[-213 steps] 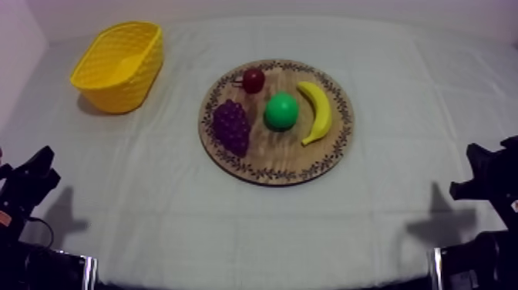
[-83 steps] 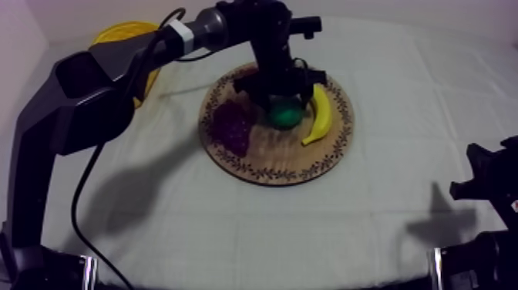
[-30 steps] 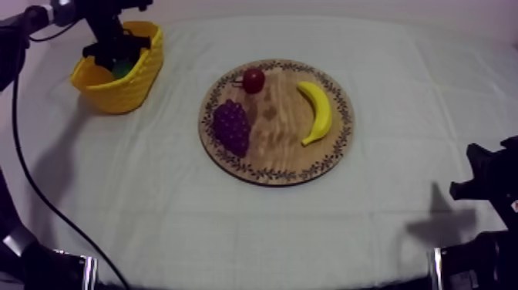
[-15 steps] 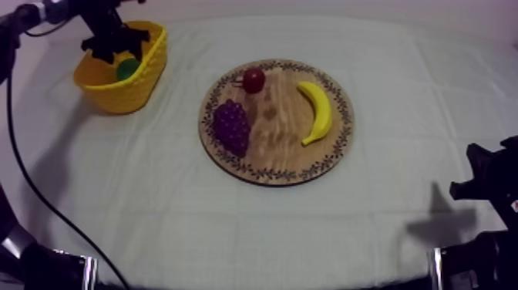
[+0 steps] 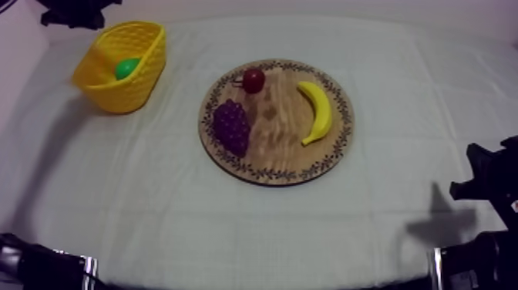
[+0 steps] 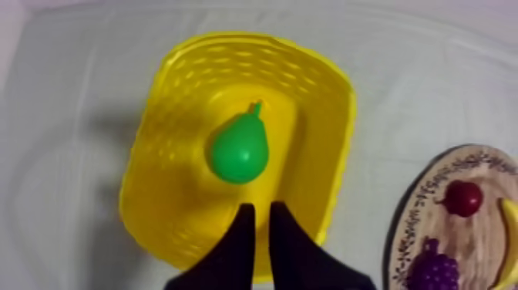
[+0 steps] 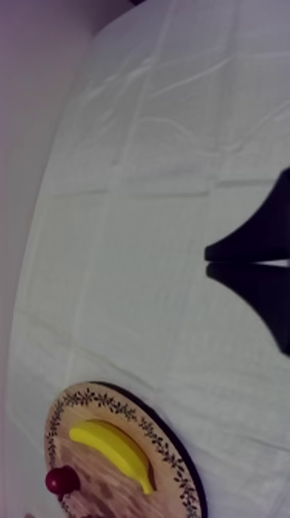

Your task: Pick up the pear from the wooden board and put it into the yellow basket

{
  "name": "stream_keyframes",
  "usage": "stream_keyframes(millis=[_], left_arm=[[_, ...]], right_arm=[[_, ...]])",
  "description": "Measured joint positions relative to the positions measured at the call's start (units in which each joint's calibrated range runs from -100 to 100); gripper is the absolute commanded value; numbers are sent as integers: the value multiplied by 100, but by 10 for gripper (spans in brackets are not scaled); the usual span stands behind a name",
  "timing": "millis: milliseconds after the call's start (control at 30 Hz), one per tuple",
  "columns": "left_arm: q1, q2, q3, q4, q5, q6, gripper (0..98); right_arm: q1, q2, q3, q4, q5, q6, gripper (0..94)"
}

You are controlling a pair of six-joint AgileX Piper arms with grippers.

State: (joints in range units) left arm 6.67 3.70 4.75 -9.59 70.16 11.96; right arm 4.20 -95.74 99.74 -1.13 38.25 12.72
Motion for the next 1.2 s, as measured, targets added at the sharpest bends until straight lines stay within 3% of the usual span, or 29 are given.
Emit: stream_keyframes(millis=[133,433,600,700,800,1000,1200], left_arm=[[47,-1141,979,-68,-445,66,3],[53,-4180,3878,-107,-2073,-342,1],[-188,-6104,5647,253,-2824,-739,1],[-427,-7334,6591,513,-2802,-985,1],[-647,-8383,7422,651,-2557,-1136,1],[-779,-9884,8379,705,-2474,-1271,1],[-767,-10270,8995,739,-2615,-1304,1]], right_arm=[[0,0,0,0,0,0,3],[0,0,0,0,0,0,3],[0,0,0,0,0,0,3],[0,0,0,0,0,0,3],[0,0,0,0,0,0,3],[0,0,0,0,0,0,3],[0,0,0,0,0,0,3]])
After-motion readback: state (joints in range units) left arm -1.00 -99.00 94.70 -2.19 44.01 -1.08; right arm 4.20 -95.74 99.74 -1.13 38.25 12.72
